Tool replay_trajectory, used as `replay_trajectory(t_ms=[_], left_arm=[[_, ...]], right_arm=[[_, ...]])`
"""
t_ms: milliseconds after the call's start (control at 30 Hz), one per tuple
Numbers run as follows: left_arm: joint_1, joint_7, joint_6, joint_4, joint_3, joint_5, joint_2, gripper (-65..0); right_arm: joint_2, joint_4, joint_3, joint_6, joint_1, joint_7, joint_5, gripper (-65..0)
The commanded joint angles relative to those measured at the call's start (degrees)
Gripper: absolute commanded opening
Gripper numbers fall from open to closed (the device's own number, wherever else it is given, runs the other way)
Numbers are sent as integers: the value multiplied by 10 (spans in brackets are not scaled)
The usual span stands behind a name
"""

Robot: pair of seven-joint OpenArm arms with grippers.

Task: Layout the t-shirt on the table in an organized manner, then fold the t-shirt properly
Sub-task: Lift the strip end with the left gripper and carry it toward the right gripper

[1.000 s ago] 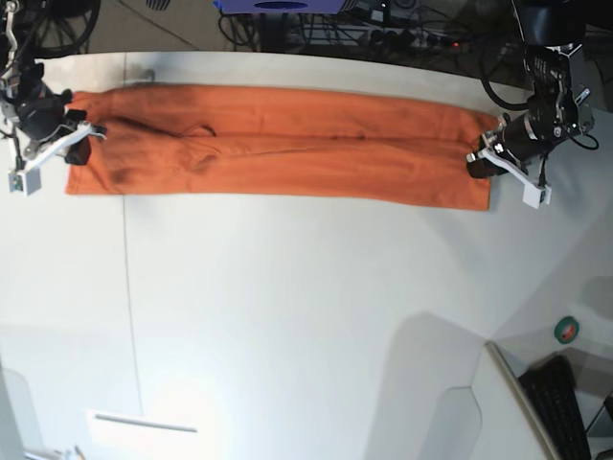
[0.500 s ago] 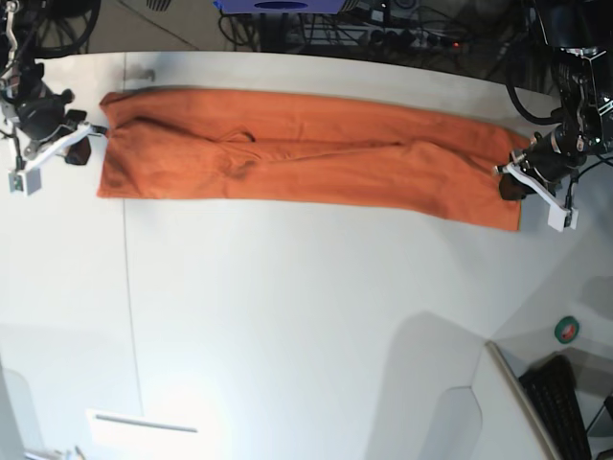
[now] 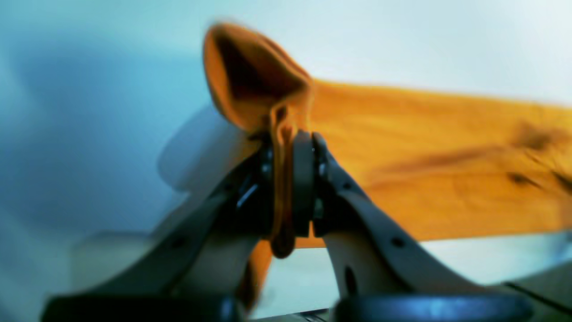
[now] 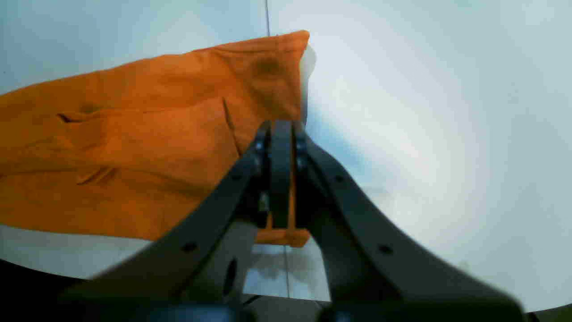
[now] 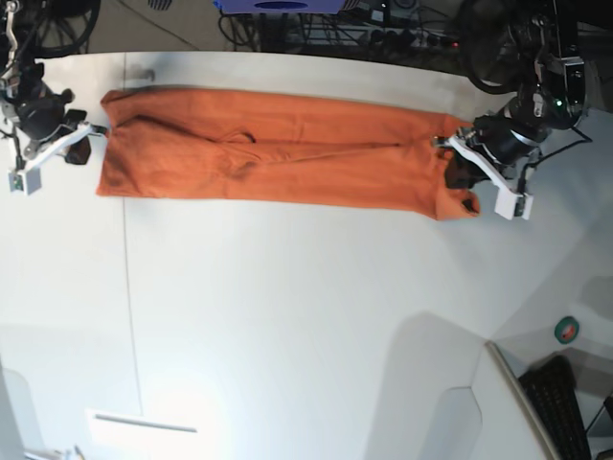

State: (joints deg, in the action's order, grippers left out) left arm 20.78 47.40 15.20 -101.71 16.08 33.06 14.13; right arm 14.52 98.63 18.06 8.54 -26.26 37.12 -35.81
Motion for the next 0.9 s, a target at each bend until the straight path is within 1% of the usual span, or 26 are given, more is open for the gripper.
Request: replay_trajectory(t_ms=[0,100,233,333,400,500,600,800,867], left_arm=[[-1,-8,5,-13,-9,7,-4,-650],[-3,-9,5,-14,-50,-26,-26,-650],[-17,-7,5,-11,-101,-94,-68,-650],[-21,-7,5,-11,-124,-131,-95,-650],[-31,-7,5,-10,-137,-144,-110,-650],[-39,-7,5,-3,-158,-153,-123,-650],[-49,-7,4,-1,-176,-153,-127,-650],[-63,-7,4,38,-181,-153,-144,-650],[-69,-7,4,53,-181,-151,-145,-650]], right_arm=[[8,9,4,4,3,-9,-5,-650],[8,9,4,4,3,-9,-5,-650],[8,9,4,4,3,-9,-5,-650],[7,9,4,4,3,-9,-5,-650],[7,9,4,4,3,-9,-5,-650],[7,9,4,4,3,-9,-5,-650],[7,9,4,4,3,-9,-5,-650],[7,9,4,4,3,-9,-5,-650],[7,9,4,4,3,-9,-5,-650]])
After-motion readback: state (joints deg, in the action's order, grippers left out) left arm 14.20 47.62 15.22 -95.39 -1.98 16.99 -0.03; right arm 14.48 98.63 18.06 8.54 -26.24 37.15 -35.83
